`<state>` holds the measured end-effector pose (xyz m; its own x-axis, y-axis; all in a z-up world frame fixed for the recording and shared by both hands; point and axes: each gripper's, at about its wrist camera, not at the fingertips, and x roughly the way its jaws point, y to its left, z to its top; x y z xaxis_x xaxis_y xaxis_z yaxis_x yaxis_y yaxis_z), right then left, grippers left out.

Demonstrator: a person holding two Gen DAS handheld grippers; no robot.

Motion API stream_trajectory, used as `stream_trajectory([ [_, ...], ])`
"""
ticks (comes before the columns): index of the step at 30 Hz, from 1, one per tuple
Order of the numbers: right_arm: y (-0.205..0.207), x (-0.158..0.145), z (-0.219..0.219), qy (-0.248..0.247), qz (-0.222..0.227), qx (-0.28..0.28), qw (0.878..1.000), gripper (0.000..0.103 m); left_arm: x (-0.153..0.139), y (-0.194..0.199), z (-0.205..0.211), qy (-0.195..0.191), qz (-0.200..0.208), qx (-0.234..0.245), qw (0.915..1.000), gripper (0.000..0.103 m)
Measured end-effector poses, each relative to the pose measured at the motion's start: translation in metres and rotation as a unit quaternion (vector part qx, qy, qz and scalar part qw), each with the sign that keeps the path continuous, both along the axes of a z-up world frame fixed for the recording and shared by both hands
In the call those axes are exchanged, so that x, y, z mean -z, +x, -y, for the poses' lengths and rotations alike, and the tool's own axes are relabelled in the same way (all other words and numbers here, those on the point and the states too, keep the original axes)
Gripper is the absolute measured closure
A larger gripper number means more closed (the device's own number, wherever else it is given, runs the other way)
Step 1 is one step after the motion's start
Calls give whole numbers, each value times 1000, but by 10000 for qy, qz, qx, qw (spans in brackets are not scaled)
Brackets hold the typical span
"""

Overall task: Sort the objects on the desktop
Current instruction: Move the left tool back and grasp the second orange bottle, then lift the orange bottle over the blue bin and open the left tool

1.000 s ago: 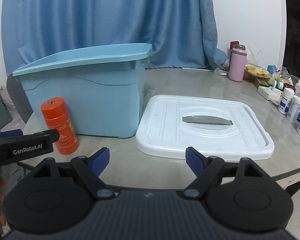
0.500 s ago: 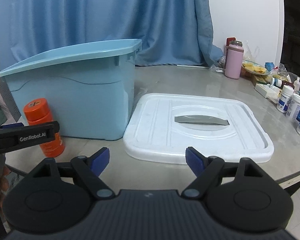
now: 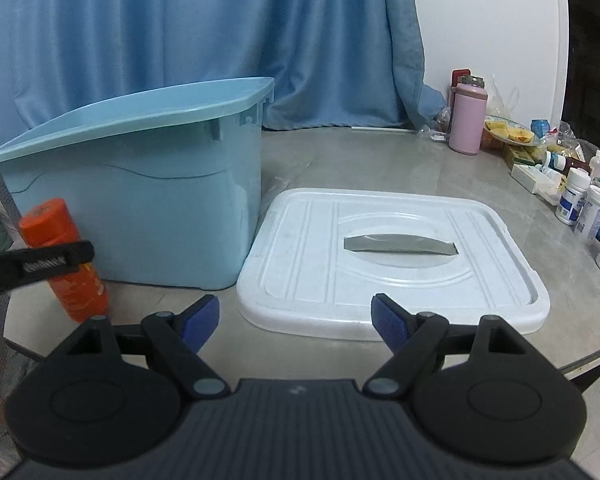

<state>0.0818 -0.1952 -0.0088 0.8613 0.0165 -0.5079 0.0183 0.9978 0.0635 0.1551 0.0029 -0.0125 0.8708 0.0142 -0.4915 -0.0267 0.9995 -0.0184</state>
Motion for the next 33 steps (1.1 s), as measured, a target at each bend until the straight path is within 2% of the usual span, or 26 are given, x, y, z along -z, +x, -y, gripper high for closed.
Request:
stream_trajectory([
  [17,-25,-15,8,80,20,8,10000,20,-108,-36,6,-6,219,59,9997,53],
  [24,-20,-23,17,123,113,57,9998,20,-148,-29,10,64,432,100,9990,53],
  [33,-6,-30,25,176,172,176,9995,20,-188,4,16,72,652,147,9977,53],
])
